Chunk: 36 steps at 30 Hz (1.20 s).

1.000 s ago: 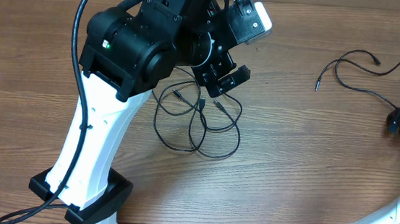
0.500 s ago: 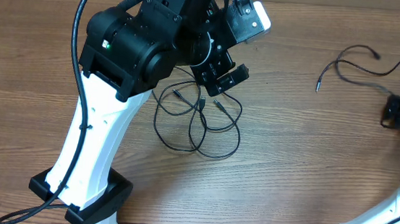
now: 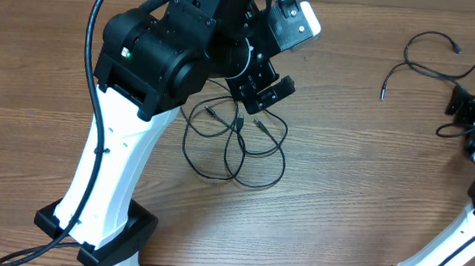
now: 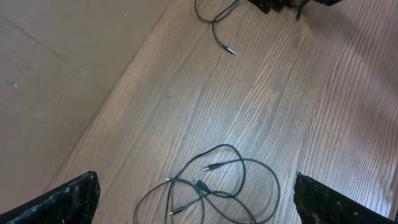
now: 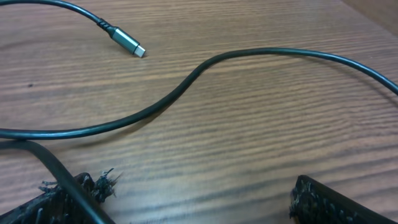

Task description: Untangle cables

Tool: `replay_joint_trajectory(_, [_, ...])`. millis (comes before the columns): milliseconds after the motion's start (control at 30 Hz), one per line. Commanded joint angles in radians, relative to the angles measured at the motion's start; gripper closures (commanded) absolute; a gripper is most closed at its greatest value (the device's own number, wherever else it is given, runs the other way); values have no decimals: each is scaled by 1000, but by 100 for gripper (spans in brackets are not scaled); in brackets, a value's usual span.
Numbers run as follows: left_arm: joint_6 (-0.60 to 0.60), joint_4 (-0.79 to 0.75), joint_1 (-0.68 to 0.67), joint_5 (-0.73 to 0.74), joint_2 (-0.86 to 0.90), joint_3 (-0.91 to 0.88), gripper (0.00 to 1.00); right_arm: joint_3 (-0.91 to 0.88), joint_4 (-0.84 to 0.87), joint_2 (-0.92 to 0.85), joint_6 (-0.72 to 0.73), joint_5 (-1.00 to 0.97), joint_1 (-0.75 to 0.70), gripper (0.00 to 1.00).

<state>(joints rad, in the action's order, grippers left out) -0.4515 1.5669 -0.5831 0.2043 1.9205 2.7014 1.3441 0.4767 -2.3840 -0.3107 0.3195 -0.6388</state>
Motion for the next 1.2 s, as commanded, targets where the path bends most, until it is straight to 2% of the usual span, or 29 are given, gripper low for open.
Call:
replay_joint_trajectory(0, [7, -4, -11, -5, 4, 4, 0, 13, -73, -66, 36, -78, 10, 0])
replay_joint_trajectory(167, [6, -4, -11, -5, 4, 4, 0, 77, -320, -15, 41, -109, 10, 0])
replay_joint_trajectory(333, [2, -4, -11, -6, 4, 4, 0, 128, -541, 69, -12, -120, 9, 0])
replay_joint_trajectory(600, [-30, 6, -11, -14, 4, 4, 1, 138, -750, 345, -56, -117, 10, 0])
replay_joint_trajectory(767, [-32, 6, -8, -92, 4, 4, 0, 138, -949, 529, -91, -95, 16, 0])
replay_joint_trajectory(833, [-5, 3, 1, -135, 4, 4, 0, 138, -1041, 593, -90, -22, 23, 0])
replay_joint_trajectory(1000, [146, 35, 68, -246, 5, 3, 0, 138, -1233, 698, -90, 161, 79, 0])
replay_joint_trajectory(1167, [180, 83, 217, -225, 5, 3, 0, 138, -1378, 739, -76, 196, 217, 0])
